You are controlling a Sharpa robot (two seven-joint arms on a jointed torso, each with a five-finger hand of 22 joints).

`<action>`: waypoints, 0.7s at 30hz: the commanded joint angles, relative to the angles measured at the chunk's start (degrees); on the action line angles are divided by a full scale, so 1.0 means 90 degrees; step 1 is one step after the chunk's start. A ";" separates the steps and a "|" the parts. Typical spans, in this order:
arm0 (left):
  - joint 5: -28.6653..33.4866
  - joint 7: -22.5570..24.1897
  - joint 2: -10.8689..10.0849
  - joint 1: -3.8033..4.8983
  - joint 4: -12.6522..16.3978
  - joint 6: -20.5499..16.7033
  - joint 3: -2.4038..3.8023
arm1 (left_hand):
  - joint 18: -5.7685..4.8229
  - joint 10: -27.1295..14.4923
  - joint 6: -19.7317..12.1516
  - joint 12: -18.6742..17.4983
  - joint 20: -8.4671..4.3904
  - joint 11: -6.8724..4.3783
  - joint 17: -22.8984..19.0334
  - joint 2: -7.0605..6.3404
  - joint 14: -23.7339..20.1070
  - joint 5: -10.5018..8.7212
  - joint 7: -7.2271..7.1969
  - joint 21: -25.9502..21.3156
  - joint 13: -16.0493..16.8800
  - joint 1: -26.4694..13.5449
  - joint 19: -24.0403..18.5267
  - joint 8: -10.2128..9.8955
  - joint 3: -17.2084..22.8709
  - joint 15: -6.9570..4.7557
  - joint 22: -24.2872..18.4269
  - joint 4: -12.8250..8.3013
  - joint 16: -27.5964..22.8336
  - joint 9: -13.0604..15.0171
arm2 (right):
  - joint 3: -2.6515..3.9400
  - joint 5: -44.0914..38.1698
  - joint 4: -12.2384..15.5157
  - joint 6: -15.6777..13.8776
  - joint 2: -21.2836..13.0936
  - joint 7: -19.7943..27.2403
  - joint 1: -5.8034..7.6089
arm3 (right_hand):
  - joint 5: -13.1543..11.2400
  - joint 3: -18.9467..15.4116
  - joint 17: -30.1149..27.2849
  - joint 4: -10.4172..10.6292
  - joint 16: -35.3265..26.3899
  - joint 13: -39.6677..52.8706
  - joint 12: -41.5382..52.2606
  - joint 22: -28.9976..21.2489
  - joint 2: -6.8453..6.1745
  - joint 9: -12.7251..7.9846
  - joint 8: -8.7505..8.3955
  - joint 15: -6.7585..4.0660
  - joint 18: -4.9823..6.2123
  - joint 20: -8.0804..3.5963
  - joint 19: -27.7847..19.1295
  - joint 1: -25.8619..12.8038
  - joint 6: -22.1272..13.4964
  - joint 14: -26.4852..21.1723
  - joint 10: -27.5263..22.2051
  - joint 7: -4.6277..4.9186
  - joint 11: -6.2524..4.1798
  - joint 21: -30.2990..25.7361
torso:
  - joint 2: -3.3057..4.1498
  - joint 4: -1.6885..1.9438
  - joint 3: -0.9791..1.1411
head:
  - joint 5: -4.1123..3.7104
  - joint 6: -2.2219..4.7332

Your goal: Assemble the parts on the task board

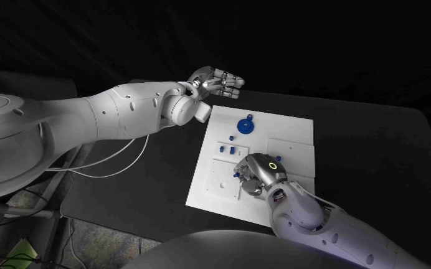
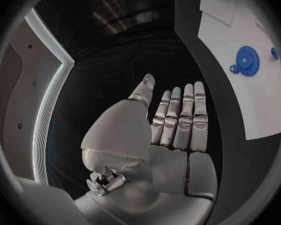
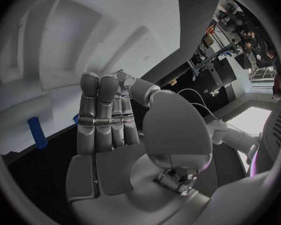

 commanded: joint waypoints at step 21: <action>-0.0031 0.0030 0.0016 0.0006 0.0002 0.0120 0.0003 | -0.0072 -0.0027 -0.0026 0.0005 -0.0009 0.0000 0.0001 0.0023 -0.0045 -0.0007 0.0002 -0.0018 0.0000 -0.0031 -0.0055 0.0026 -0.0003 -0.0015 -0.0009 0.0044 0.0000 0.0008 | -0.0009 0.0051 -0.0102 0.0217 0.0142 -0.0113 -0.0011 | 0.0043 -0.0002 -0.0006 -0.0031 -0.0048 0.0000 0.0011 0.0169 0.0020 0.0007 0.0026 0.0009 0.0067 -0.0024 0.0015 -0.0053 0.0014 0.0025 0.0035 -0.0002 0.0005 -0.0048 | 0.0000 0.0000 -0.0001 | 0.0011 -0.0016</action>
